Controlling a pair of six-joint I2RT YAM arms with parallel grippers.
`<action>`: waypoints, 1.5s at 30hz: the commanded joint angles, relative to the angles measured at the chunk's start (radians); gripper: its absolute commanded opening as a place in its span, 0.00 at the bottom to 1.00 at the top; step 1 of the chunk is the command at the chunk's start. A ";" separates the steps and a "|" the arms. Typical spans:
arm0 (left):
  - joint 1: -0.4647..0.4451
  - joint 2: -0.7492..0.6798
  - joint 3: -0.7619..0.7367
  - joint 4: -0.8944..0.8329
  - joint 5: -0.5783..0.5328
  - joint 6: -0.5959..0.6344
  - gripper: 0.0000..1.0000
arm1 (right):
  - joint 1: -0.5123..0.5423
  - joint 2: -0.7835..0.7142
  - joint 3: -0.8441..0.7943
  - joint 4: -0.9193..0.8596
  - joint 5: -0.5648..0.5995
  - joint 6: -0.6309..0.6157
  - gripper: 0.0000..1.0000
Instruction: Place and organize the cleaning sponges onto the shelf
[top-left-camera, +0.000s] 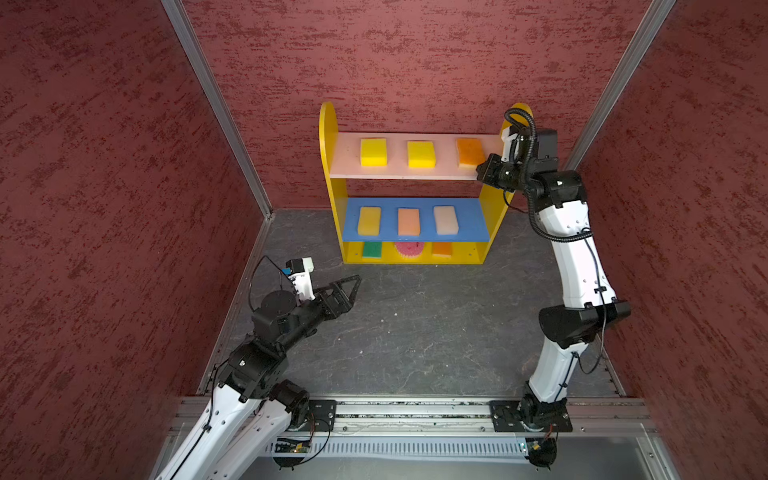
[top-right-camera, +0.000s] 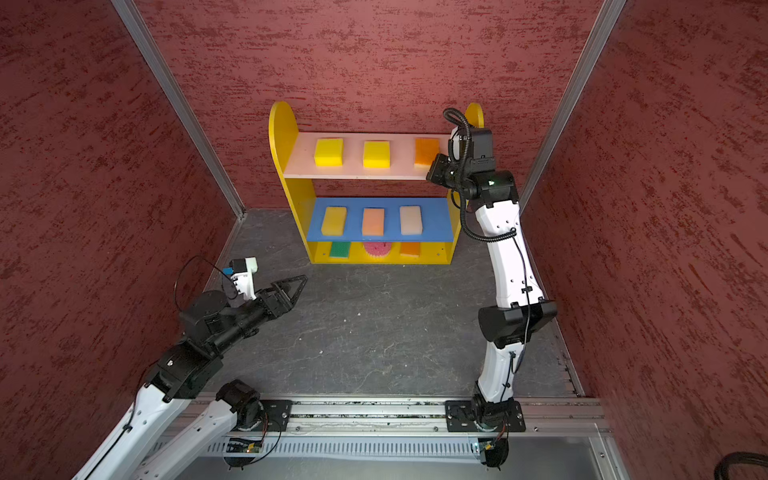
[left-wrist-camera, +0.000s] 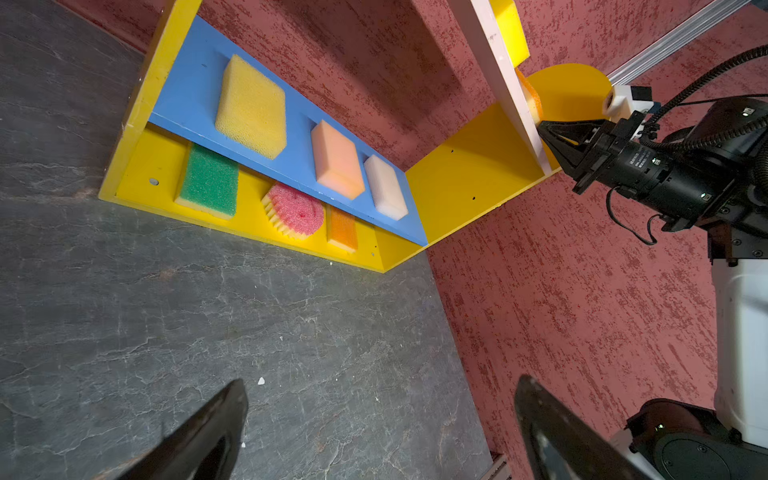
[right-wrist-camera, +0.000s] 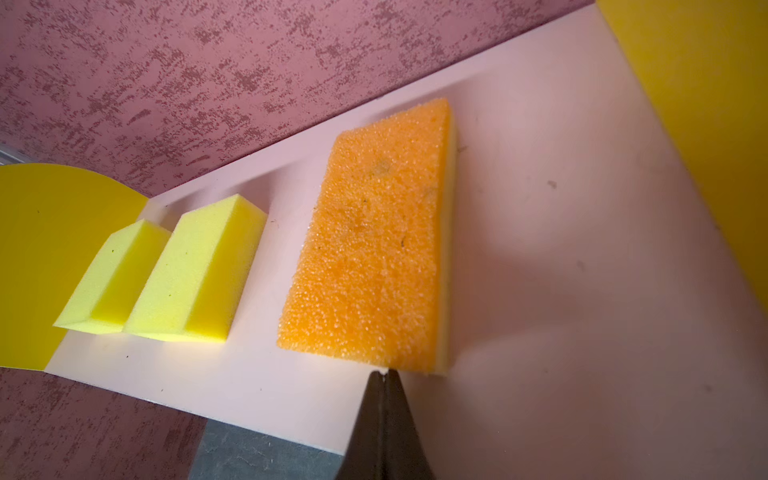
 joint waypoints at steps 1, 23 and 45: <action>0.006 -0.012 0.030 -0.013 0.006 0.009 1.00 | -0.005 -0.015 0.024 -0.009 -0.015 0.008 0.00; 0.022 -0.034 -0.133 0.212 -0.595 0.447 1.00 | 0.086 -0.901 -1.368 0.786 0.100 -0.067 0.99; 0.221 0.241 -0.426 0.656 -0.485 0.779 1.00 | 0.065 -0.965 -2.073 1.298 0.634 -0.278 0.99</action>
